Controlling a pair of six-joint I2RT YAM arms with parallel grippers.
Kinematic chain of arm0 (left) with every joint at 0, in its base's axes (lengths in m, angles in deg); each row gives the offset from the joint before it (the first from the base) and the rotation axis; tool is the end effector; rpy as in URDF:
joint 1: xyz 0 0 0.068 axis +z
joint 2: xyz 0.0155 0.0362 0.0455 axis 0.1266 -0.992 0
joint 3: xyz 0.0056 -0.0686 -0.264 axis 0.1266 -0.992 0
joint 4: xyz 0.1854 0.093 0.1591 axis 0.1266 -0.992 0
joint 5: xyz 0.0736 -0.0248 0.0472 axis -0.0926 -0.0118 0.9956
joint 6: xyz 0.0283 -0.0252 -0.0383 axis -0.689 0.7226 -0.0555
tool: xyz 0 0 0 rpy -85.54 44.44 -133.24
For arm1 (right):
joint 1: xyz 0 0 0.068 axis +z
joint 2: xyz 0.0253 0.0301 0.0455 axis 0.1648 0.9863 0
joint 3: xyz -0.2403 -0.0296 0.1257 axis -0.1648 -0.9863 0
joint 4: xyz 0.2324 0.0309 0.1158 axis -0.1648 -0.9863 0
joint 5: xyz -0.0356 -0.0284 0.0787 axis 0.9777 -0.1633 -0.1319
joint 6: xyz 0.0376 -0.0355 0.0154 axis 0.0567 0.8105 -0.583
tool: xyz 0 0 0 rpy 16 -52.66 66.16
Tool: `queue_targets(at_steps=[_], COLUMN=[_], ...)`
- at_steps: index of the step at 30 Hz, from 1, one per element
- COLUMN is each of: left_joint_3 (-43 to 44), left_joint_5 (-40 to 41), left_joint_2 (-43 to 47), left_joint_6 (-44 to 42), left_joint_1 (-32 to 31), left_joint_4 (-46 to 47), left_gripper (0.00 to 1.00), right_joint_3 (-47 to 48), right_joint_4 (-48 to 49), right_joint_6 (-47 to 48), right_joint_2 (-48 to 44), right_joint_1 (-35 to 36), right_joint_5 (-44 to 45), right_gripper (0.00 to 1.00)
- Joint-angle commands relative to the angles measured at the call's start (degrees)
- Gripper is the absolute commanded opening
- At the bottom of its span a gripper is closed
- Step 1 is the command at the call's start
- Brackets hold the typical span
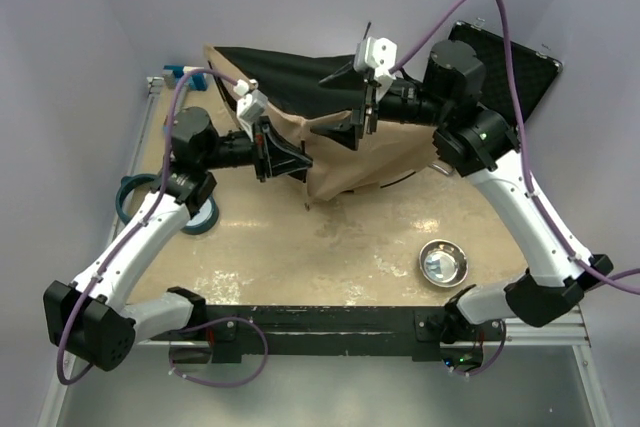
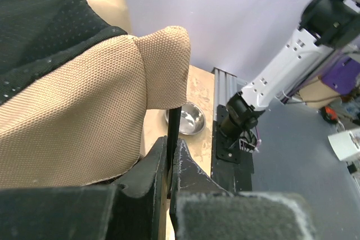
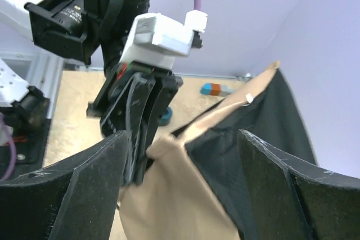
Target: Set up the pet tent
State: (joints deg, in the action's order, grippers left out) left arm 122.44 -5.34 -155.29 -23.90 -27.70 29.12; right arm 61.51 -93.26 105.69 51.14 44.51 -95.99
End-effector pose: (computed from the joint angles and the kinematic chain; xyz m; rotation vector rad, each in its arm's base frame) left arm 0.2288 -0.1176 0.3848 0.8025 1.5480 -1.3924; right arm 0.2094 0.1758 0.5266 -1.2053 1.1054 0.8021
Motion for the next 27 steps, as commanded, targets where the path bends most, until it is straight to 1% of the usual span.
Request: queue_targets(at_steps=[1,4,6,10,12,14,16,17,18,20,23,24,25,27], left_joint_3=[-1.0,-1.9,-2.4,-1.9,-1.6,-1.1,-0.3,-0.2,-0.2,-1.1,-2.1,-2.4,-2.2,-1.7], left_joint_5=[6.2,8.0,7.9,9.6,9.5,9.3,9.5,9.7,10.1,10.0,9.7,9.8,9.8,9.9], left_joint_2=[-0.4,-0.2,0.1,0.3,0.2,0.2,0.3,0.6,0.9,1.5,1.6,1.5,1.3,1.0], left_joint_6=[-7.8,-9.0,-9.2,-10.6,-10.6,-11.0,-12.2,-12.9,-13.3,-13.5,-12.9,-12.6,-12.3,-11.5], left_joint_1=[-5.1,-7.2,-7.3,-7.3,-7.3,-7.3,-7.3,-7.3,-7.3,-7.3,-7.3,-7.3,-7.3,-7.3], left_joint_4=[-3.8,-4.6,-4.2,-5.4,-5.7,-6.5,-8.6,-8.9,-11.5,-11.8,-11.0,-10.6,-10.4,-10.1], left_gripper=[0.0,0.0,0.0,0.0,0.0,0.02,0.08,0.09,0.09,0.08,0.0,0.0,0.0,0.0], right_joint_3=[0.6,0.3,-1.4,-4.4,-6.1,-7.9,-9.1,-9.6,-10.5,-11.6,-11.6,-11.3,-10.9,-9.7], right_joint_4=[2.4,-0.7,-3.4,-9.2,-11.0,-13.2,-15.8,-17.1,-18.1,-18.6,-17.3,-16.9,-16.6,-13.8], right_joint_6=[-6.5,-4.6,-2.5,3.3,5.4,7.6,10.2,11.7,13.1,13.8,13.5,13.3,12.8,10.3], right_joint_2=[2.8,3.1,2.9,1.5,0.6,0.0,-0.2,-0.3,-0.3,-0.6,-0.7,-0.7,-0.8,-1.5], right_joint_1=[0.1,0.1,0.2,0.2,0.2,0.2,0.3,0.3,0.3,0.3,0.3,0.3,0.3,-0.1], right_joint_5=[-3.1,-4.6,-4.2,-3.7,-3.7,-3.7,-3.3,-3.2,-3.2,-2.9,-2.5,-1.8,-1.2,2.2], right_gripper=[0.79,0.75,0.67,0.45,0.38,0.35,0.34,0.34,0.34,0.37,0.49,0.52,0.59,0.63])
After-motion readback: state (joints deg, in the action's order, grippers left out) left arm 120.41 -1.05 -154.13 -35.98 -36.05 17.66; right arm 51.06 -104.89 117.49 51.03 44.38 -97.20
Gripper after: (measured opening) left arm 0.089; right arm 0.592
